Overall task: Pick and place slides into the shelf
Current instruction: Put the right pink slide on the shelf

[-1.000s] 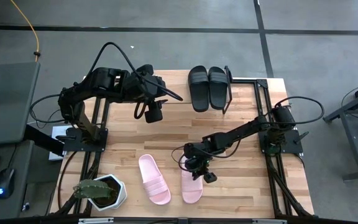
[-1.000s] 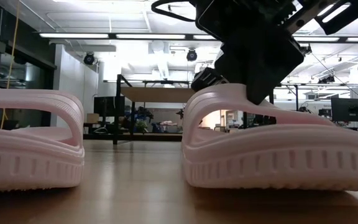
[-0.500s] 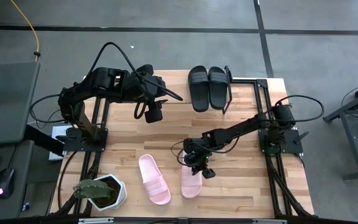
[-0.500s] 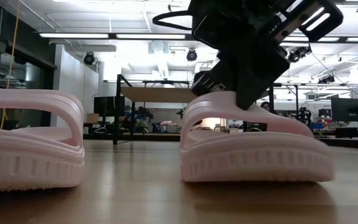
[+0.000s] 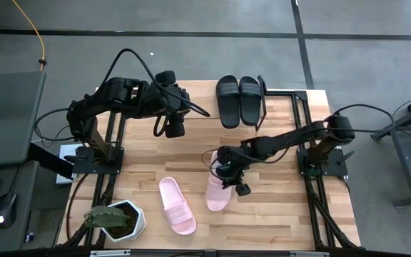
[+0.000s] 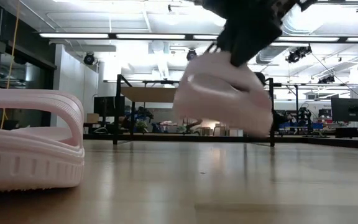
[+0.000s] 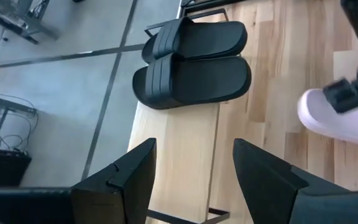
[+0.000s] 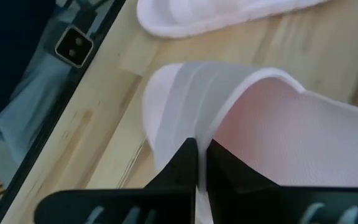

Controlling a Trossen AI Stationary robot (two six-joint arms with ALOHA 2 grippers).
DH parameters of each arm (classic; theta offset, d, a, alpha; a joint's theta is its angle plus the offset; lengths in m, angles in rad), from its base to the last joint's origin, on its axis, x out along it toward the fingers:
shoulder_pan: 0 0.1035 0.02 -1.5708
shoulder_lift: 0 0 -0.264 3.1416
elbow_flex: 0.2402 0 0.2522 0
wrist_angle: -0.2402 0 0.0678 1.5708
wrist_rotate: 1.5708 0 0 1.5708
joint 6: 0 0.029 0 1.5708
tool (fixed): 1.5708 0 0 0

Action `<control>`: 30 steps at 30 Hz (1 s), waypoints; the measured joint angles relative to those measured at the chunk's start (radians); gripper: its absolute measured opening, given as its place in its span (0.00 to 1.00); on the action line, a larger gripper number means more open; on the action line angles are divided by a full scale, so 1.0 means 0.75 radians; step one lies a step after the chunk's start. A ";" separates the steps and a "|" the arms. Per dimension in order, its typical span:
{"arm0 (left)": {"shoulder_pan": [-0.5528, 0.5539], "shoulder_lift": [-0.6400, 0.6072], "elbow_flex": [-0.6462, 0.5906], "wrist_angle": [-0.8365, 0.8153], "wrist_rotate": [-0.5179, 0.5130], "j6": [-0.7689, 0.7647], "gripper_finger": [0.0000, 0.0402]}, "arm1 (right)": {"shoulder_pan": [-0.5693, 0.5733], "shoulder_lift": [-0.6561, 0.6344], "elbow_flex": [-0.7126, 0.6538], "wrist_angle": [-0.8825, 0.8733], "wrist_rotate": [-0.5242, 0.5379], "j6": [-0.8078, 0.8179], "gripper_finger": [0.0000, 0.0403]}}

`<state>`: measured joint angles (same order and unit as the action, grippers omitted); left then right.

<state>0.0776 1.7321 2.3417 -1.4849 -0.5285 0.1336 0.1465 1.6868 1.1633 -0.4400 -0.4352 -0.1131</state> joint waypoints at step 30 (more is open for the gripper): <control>-0.321 0.132 0.001 0.030 -0.699 0.461 0.50 | -0.341 -0.454 0.240 -0.287 0.135 0.050 0.00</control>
<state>-0.1633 1.8314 2.3428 -1.4622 -1.0528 0.4793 -0.1095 1.3461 1.3432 -0.6555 -0.3343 -0.0756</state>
